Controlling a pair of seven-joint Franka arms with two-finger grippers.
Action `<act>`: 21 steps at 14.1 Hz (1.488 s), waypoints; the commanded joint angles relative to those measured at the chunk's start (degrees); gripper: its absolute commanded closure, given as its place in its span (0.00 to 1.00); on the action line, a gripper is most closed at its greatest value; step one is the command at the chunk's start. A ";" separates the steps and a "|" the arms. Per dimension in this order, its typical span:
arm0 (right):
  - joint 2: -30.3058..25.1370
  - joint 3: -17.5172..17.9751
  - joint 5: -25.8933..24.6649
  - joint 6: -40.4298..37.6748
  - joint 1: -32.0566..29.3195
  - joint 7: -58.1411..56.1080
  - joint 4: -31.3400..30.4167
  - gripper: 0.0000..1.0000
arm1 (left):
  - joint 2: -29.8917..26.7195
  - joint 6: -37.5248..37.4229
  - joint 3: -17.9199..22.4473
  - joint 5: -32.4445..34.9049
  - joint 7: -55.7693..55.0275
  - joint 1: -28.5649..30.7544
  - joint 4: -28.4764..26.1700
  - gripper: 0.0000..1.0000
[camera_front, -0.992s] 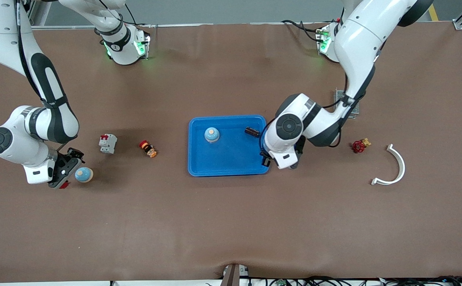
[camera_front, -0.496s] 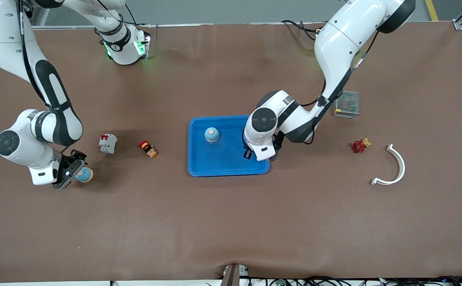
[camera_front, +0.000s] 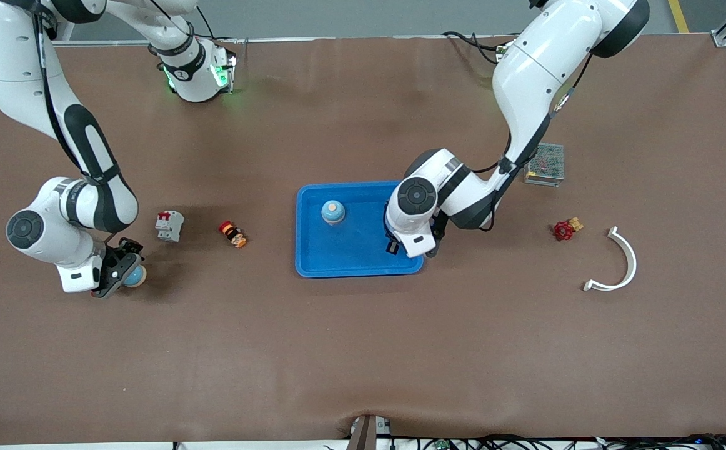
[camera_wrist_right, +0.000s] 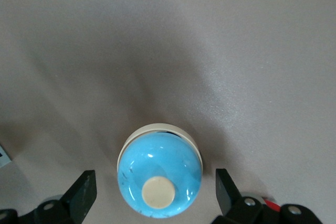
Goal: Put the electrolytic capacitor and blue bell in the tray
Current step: 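Place the second capacitor in the tray while the right gripper grasps another bell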
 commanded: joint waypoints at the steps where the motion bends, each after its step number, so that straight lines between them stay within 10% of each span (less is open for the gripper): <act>1: 0.11 1.19 1.01 0.67 -1.42 -1.21 -0.16 0.00 | 0.75 0.76 0.51 -0.31 -0.55 -0.49 1.16 0.67; 4: 0.47 1.28 1.10 0.76 -1.42 -1.12 -0.07 0.00 | 0.67 0.77 0.51 -0.22 -0.38 -0.49 2.04 0.03; 13: 1.35 2.24 2.60 1.46 -1.42 -1.30 0.02 0.00 | -4.16 -3.26 0.42 0.22 10.31 2.31 5.73 0.00; 21: 0.73 2.24 2.60 -0.38 -1.42 -1.04 0.89 0.62 | -15.93 -17.41 0.33 -0.39 32.21 7.58 5.12 0.00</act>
